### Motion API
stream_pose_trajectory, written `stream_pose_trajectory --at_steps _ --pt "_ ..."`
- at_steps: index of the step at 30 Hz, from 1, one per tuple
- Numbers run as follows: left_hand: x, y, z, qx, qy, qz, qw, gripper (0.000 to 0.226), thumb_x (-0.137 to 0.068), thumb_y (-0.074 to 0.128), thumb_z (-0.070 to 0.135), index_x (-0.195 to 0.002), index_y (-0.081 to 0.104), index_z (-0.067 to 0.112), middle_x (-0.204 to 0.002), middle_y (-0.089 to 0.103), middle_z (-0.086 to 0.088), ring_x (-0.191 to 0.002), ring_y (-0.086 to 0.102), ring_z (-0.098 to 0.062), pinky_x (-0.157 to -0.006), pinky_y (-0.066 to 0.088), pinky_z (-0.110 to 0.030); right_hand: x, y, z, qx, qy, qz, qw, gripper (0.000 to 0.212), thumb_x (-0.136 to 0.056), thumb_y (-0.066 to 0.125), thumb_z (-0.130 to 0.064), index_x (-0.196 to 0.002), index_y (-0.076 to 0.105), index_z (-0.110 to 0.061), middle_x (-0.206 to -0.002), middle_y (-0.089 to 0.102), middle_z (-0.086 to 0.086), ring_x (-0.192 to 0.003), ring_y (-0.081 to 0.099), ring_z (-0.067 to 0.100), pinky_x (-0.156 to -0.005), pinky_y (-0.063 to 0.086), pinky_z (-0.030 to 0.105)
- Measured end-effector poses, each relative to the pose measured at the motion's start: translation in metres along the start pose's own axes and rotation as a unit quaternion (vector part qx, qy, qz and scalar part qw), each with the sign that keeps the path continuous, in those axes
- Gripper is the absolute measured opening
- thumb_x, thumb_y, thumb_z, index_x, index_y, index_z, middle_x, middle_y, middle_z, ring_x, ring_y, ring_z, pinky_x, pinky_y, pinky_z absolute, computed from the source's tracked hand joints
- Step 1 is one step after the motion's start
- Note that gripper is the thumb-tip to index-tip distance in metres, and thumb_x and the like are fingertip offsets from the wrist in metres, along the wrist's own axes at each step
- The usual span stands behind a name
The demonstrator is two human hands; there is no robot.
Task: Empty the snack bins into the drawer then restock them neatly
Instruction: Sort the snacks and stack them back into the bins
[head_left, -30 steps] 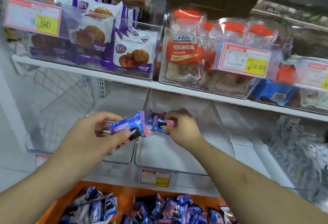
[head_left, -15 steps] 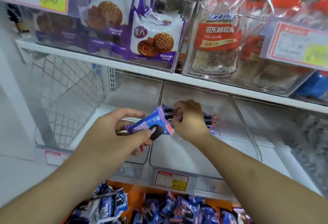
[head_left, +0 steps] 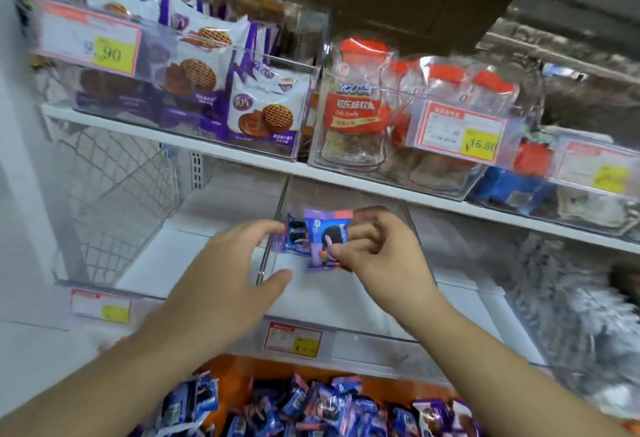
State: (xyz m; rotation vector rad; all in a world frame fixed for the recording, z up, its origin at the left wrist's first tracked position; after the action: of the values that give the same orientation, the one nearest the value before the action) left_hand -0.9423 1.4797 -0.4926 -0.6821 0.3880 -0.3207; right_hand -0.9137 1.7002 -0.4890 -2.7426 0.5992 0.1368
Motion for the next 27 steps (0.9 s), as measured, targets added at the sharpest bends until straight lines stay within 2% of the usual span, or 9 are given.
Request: stream_pose_trajectory --at_steps 3,6,9,12,15,18,21,24,27 --pt "0.001 0.006 -0.021 -0.094 0.039 -0.048 0.994 0.07 -0.098 0.061 0.048 -0.158 0.025 0.047 -0.16 0.023 0.032 -0.15 0.024 -0.002 -0.122 0.027 -0.031 -0.032 -0.007 0.02 0.272 -0.048 -0.011 0.961 0.03 -0.076 0.084 -0.006 -0.095 0.065 -0.021 -0.082 0.069 -0.005 -0.074 0.067 0.018 -0.064 0.056 0.026" --pt "0.002 0.013 -0.034 -0.106 0.043 -0.07 0.991 0.075 -0.102 0.054 0.05 -0.162 0.01 0.046 -0.166 0.016 0.028 -0.151 0.018 0.0 -0.12 0.023 -0.023 -0.066 0.001 0.039 0.414 -0.093 -0.056 0.904 0.028 -0.076 0.071 -0.011 -0.098 0.067 -0.026 -0.085 0.071 -0.006 -0.081 0.068 0.022 -0.066 0.055 0.031" --pt "0.0 0.016 -0.042 -0.115 0.063 -0.055 0.99 0.074 -0.103 0.05 0.052 -0.162 0.006 0.046 -0.165 0.017 0.028 -0.15 0.017 0.002 -0.118 0.022 -0.019 -0.094 0.014 0.063 0.498 -0.095 -0.116 0.854 0.024 -0.083 0.062 -0.008 -0.092 0.062 -0.03 -0.099 0.072 0.003 -0.089 0.064 0.031 -0.064 0.039 0.027" --pt "-0.001 0.018 -0.05 -0.121 0.077 -0.045 0.989 0.074 -0.102 0.049 0.051 -0.162 0.006 0.048 -0.163 0.017 0.03 -0.148 0.015 0.006 -0.112 0.014 -0.009 -0.11 0.021 0.08 0.522 -0.081 -0.115 0.842 0.03 -0.087 0.059 -0.007 -0.084 0.056 -0.037 -0.09 0.065 -0.001 -0.086 0.059 0.031 -0.059 0.029 0.027" --pt "-0.003 0.021 -0.053 -0.127 0.086 -0.036 0.988 0.074 -0.102 0.048 0.05 -0.162 0.005 0.048 -0.162 0.014 0.034 -0.147 0.011 0.009 -0.105 0.005 -0.001 -0.121 0.021 0.096 0.537 -0.105 -0.11 0.83 0.024 -0.087 0.061 -0.009 -0.101 0.071 -0.026 -0.096 0.061 0.002 -0.093 0.06 0.032 -0.068 0.033 0.028" --pt "-0.003 0.022 -0.055 -0.125 0.088 -0.037 0.988 0.073 -0.102 0.046 0.05 -0.162 0.005 0.048 -0.162 0.013 0.035 -0.146 0.01 0.01 -0.103 0.003 0.001 -0.129 0.02 0.109 0.552 -0.135 -0.103 0.816 0.028 -0.088 0.065 -0.016 -0.114 0.073 -0.024 -0.106 0.063 0.008 -0.098 0.06 0.034 -0.072 0.031 0.03" --pt "-0.003 0.023 -0.055 -0.119 0.089 -0.038 0.988 0.073 -0.102 0.046 0.05 -0.161 0.004 0.048 -0.162 0.011 0.035 -0.146 0.01 0.01 -0.109 0.007 -0.004 -0.128 0.021 0.116 0.559 -0.156 -0.087 0.81 0.03 -0.084 0.07 -0.021 -0.114 0.072 -0.023 -0.107 0.062 0.008 -0.097 0.057 0.034 -0.075 0.03 0.031" --pt "-0.002 0.024 -0.057 -0.116 0.088 -0.042 0.988 0.073 -0.103 0.047 0.048 -0.161 0.004 0.049 -0.163 0.01 0.035 -0.148 0.01 0.009 -0.115 0.013 -0.011 -0.121 0.02 0.117 0.571 -0.171 -0.067 0.8 0.032 -0.08 0.073 -0.02 -0.112 0.071 -0.022 -0.106 0.06 0.009 -0.097 0.054 0.035 -0.076 0.038 0.035" --pt "0.0 0.024 -0.058 -0.103 0.085 -0.046 0.99 0.073 -0.102 0.051 0.048 -0.162 0.009 0.049 -0.164 0.013 0.033 -0.15 0.013 0.006 -0.116 0.018 -0.015 -0.112 0.016 0.109 0.553 -0.156 -0.056 0.817 0.033 -0.08 0.075 -0.027 -0.112 0.069 -0.025 -0.105 0.059 0.008 -0.098 0.054 0.033 -0.076 0.041 0.034"
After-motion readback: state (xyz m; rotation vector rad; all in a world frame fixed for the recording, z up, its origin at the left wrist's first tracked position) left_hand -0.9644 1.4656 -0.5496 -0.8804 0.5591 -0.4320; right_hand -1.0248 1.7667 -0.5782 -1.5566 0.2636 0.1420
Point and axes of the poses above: each hand's wrist, its own x-axis away from the middle knuckle, its own y-axis out of the palm, z = x × y, the point moved 2 cm from there along -x, towards the middle knuckle
